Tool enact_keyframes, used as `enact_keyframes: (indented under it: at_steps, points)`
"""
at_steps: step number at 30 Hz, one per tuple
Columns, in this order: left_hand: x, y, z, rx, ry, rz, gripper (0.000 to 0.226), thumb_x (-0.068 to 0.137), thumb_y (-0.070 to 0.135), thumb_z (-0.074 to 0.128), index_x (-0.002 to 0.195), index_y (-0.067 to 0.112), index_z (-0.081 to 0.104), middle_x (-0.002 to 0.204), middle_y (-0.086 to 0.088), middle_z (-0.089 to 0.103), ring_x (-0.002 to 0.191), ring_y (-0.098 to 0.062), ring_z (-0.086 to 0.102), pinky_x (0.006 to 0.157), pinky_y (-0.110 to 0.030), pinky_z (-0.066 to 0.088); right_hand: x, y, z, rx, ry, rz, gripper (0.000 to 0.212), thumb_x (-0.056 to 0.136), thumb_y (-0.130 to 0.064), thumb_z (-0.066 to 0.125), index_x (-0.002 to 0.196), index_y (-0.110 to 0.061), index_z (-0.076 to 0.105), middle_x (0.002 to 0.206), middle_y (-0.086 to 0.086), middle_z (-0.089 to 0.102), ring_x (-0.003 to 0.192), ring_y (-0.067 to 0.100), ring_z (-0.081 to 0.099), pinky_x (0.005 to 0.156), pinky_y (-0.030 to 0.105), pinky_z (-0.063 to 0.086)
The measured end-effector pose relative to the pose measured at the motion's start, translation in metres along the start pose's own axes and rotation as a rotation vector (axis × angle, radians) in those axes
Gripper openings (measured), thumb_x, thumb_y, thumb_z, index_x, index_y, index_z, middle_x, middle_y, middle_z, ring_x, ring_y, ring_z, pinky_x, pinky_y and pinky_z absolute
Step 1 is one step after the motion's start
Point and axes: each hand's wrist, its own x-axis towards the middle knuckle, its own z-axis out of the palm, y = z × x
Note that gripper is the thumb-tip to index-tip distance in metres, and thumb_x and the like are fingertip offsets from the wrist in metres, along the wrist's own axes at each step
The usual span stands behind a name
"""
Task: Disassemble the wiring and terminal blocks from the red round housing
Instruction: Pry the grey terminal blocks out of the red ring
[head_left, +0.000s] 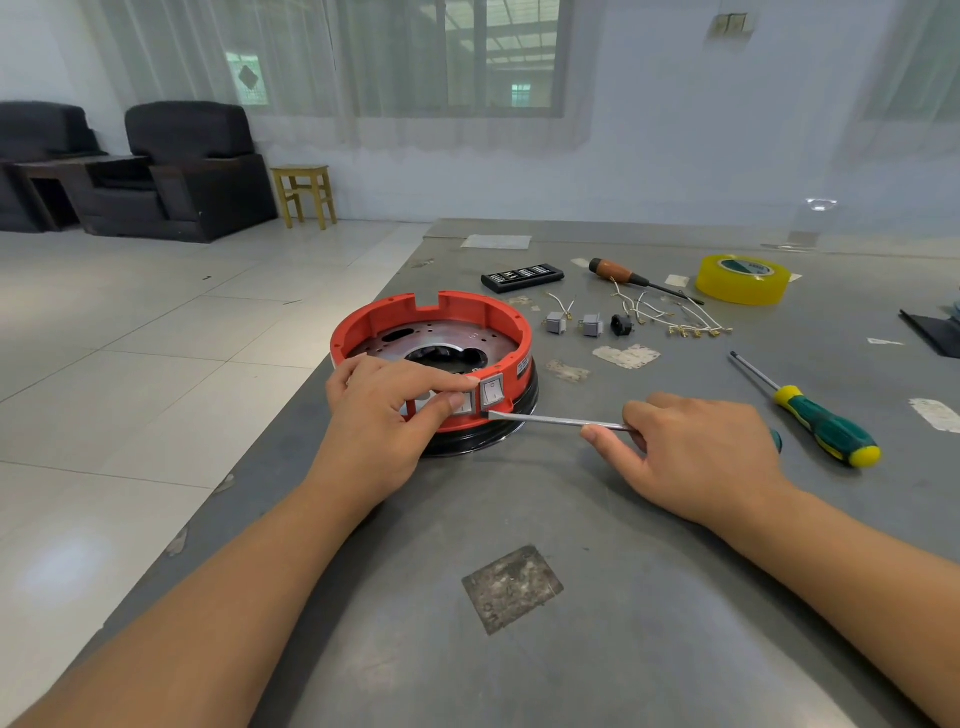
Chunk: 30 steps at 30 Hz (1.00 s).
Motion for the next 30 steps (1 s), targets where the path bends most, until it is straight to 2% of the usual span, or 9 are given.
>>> enact_keyframes:
  at_steps: [5, 10, 14, 18, 23, 27, 30]
  points:
    - [0.000, -0.002, 0.001, -0.014, 0.002, 0.005, 0.033, 0.097, 0.034, 0.073, 0.100, 0.066, 0.064, 0.104, 0.044, 0.063, 0.112, 0.010, 0.046, 0.110, -0.030, 0.019, 0.002, -0.004, 0.001, 0.001, -0.017, -0.005, 0.073, 0.090, -0.082, 0.004, 0.058, -0.026, 0.038, 0.056, -0.010, 0.043, 0.047, 0.006, 0.041, 0.043, 0.019, 0.028]
    - [0.000, -0.002, 0.000, -0.025, 0.002, 0.004, 0.026, 0.097, 0.040, 0.068, 0.101, 0.065, 0.064, 0.096, 0.035, 0.066, 0.110, 0.007, 0.047, 0.110, -0.032, 0.019, 0.004, -0.005, 0.000, 0.000, -0.020, 0.002, 0.074, 0.089, -0.082, 0.000, 0.056, -0.027, 0.036, 0.054, -0.010, 0.043, 0.044, 0.004, 0.036, 0.044, 0.017, 0.021]
    - [0.000, -0.003, 0.001, -0.009, -0.003, 0.008, 0.031, 0.098, 0.036, 0.069, 0.102, 0.066, 0.063, 0.096, 0.037, 0.065, 0.110, 0.003, 0.049, 0.110, -0.035, 0.020, 0.004, -0.006, 0.002, 0.014, -0.037, -0.014, 0.074, 0.088, -0.083, 0.000, 0.058, -0.028, 0.038, 0.056, -0.010, 0.044, 0.046, 0.005, 0.040, 0.044, 0.018, 0.027]
    - [0.001, -0.002, 0.000, -0.001, -0.017, 0.017, 0.031, 0.100, 0.039, 0.067, 0.102, 0.069, 0.060, 0.097, 0.040, 0.063, 0.111, 0.009, 0.046, 0.107, -0.030, 0.018, 0.005, -0.007, 0.003, 0.010, -0.032, -0.011, 0.073, 0.090, -0.083, 0.005, 0.058, -0.026, 0.038, 0.055, -0.010, 0.043, 0.046, 0.006, 0.040, 0.043, 0.019, 0.030]
    - [0.002, 0.001, -0.001, 0.000, -0.024, 0.010, 0.029, 0.099, 0.040, 0.064, 0.099, 0.069, 0.058, 0.099, 0.023, 0.070, 0.107, 0.008, 0.044, 0.103, -0.023, 0.015, 0.006, -0.005, 0.006, 0.009, -0.005, -0.030, 0.070, 0.091, -0.081, 0.007, 0.057, -0.026, 0.035, 0.056, -0.009, 0.043, 0.048, 0.008, 0.042, 0.045, 0.020, 0.025]
    - [0.002, 0.002, -0.002, 0.002, -0.043, -0.006, 0.032, 0.100, 0.038, 0.065, 0.099, 0.068, 0.057, 0.099, 0.024, 0.067, 0.102, 0.003, 0.040, 0.102, -0.028, 0.015, 0.011, -0.002, 0.013, 0.025, 0.027, -0.059, 0.070, 0.092, -0.080, 0.008, 0.058, -0.025, 0.037, 0.059, -0.008, 0.046, 0.051, 0.013, 0.046, 0.046, 0.021, 0.025]
    - [0.002, 0.003, -0.003, -0.007, -0.047, -0.009, 0.033, 0.100, 0.035, 0.066, 0.100, 0.067, 0.058, 0.098, 0.018, 0.070, 0.104, -0.003, 0.042, 0.102, -0.024, 0.016, 0.018, 0.002, 0.019, 0.026, 0.038, -0.084, 0.072, 0.091, -0.081, 0.007, 0.060, -0.025, 0.040, 0.062, -0.008, 0.047, 0.053, 0.015, 0.048, 0.046, 0.022, 0.026]
